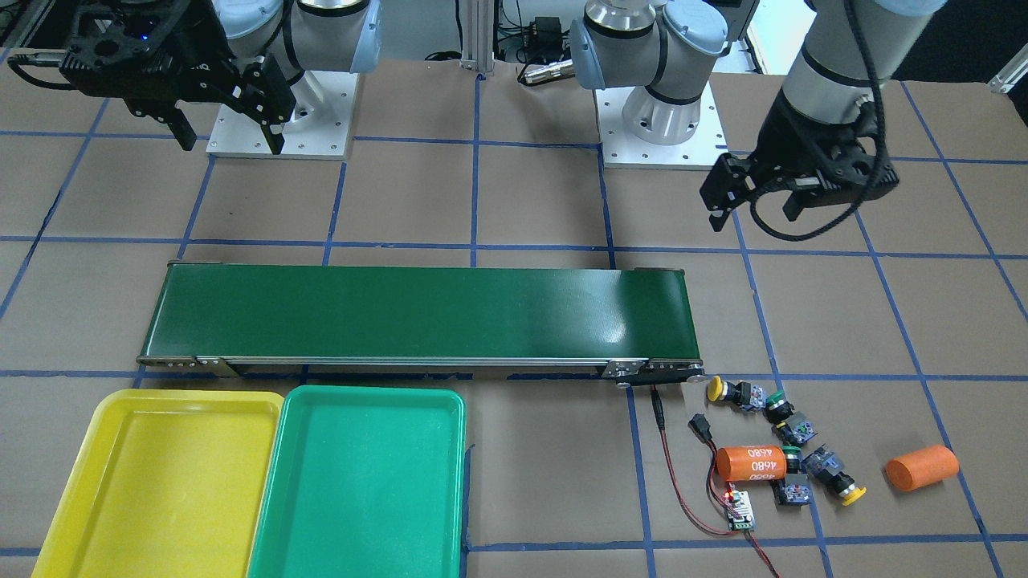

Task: Sort buttons by color to trays
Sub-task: 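Move the left gripper farther out and grasp the loose orange cylinder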

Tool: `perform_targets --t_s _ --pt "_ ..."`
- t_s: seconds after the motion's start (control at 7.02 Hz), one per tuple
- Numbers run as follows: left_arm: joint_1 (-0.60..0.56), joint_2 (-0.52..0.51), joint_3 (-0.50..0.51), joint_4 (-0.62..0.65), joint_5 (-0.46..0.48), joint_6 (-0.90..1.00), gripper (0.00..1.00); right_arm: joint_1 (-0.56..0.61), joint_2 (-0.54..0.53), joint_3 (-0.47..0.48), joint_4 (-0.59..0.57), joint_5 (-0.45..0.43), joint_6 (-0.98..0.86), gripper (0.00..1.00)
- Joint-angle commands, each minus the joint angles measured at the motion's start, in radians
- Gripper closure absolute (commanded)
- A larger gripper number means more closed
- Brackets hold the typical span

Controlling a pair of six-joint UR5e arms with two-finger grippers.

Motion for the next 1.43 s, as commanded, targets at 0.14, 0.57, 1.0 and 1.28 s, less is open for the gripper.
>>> perform_targets --t_s 0.14,0.57,1.0,1.28 --pt "0.142 -0.094 0.005 0.129 0.002 0.135 0.00 -0.003 0.000 0.000 -0.001 0.003 0.002 0.00" --pt "0.188 -0.220 0.021 0.308 0.002 0.165 0.00 -0.003 0.000 0.000 -0.001 0.001 0.002 0.00" --pt "0.268 -0.339 0.062 0.447 0.000 0.184 0.00 -0.002 0.000 0.000 0.000 0.001 0.002 0.00" --pt "0.277 -0.418 0.109 0.468 0.000 0.195 0.00 -0.003 0.000 0.000 0.001 0.000 0.000 0.00"
